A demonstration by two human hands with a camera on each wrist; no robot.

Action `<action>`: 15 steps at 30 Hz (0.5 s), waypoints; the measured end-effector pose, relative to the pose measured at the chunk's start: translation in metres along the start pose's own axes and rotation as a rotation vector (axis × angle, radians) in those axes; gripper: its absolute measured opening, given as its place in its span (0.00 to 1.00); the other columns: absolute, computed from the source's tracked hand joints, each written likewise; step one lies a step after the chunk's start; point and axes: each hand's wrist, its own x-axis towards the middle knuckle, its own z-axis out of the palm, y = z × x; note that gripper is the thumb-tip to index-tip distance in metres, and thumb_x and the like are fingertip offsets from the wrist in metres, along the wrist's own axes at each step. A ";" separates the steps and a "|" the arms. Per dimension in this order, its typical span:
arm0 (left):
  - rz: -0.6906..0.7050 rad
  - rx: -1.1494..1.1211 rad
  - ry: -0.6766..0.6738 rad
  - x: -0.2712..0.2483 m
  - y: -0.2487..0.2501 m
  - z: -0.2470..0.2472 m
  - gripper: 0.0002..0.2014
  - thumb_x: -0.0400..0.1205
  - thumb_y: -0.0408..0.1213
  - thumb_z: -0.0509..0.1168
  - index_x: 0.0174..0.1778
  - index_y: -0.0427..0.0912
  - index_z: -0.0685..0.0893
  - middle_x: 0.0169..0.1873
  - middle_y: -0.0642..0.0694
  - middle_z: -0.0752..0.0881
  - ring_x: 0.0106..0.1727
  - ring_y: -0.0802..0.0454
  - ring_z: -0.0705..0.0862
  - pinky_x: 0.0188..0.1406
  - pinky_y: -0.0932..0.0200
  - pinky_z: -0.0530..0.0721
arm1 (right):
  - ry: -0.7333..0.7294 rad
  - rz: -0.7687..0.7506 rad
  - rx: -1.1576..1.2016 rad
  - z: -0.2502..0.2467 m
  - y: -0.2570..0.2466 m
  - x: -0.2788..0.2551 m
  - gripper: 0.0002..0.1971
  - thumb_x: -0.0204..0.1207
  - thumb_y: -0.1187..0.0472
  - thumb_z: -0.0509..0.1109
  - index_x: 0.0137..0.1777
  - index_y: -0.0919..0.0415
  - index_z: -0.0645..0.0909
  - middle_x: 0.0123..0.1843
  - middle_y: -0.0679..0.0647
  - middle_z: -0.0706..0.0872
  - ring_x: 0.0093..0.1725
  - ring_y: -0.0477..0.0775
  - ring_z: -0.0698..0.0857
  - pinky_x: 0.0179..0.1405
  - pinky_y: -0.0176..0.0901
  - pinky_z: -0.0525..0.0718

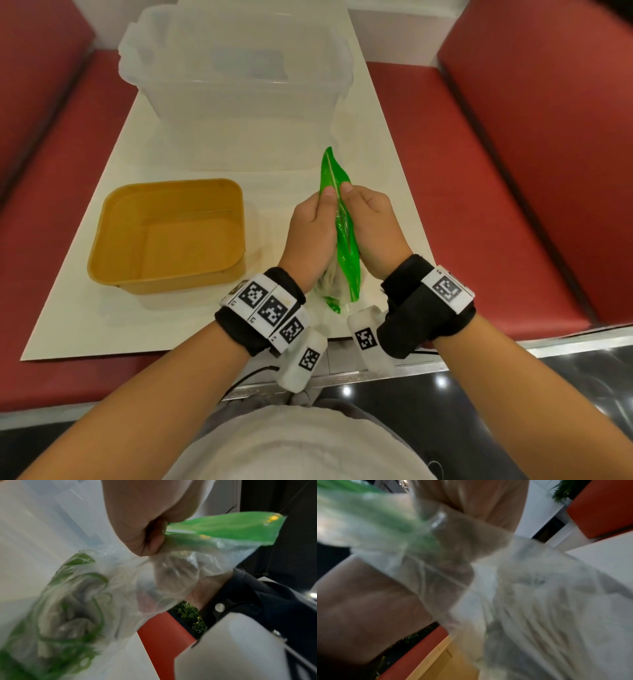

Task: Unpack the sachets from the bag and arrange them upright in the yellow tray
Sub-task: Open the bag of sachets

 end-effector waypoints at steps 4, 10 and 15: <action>-0.037 -0.074 0.048 -0.001 -0.002 -0.003 0.18 0.89 0.40 0.51 0.42 0.35 0.81 0.38 0.32 0.83 0.41 0.45 0.82 0.47 0.40 0.83 | 0.068 0.082 0.143 0.006 0.001 -0.002 0.18 0.87 0.61 0.55 0.37 0.67 0.77 0.31 0.62 0.77 0.32 0.55 0.77 0.35 0.45 0.75; -0.018 -0.146 0.030 0.000 0.005 -0.004 0.16 0.89 0.42 0.51 0.40 0.41 0.78 0.36 0.36 0.81 0.39 0.44 0.81 0.47 0.45 0.81 | 0.149 0.141 0.301 -0.003 -0.004 0.002 0.19 0.88 0.61 0.54 0.32 0.60 0.71 0.19 0.49 0.74 0.18 0.45 0.73 0.20 0.33 0.72; -0.134 -0.333 -0.003 0.004 0.000 -0.023 0.17 0.91 0.39 0.51 0.43 0.39 0.81 0.32 0.45 0.82 0.35 0.51 0.83 0.48 0.49 0.85 | 0.056 0.070 0.275 -0.019 -0.006 0.001 0.16 0.88 0.60 0.54 0.39 0.61 0.75 0.30 0.56 0.77 0.26 0.49 0.78 0.24 0.40 0.79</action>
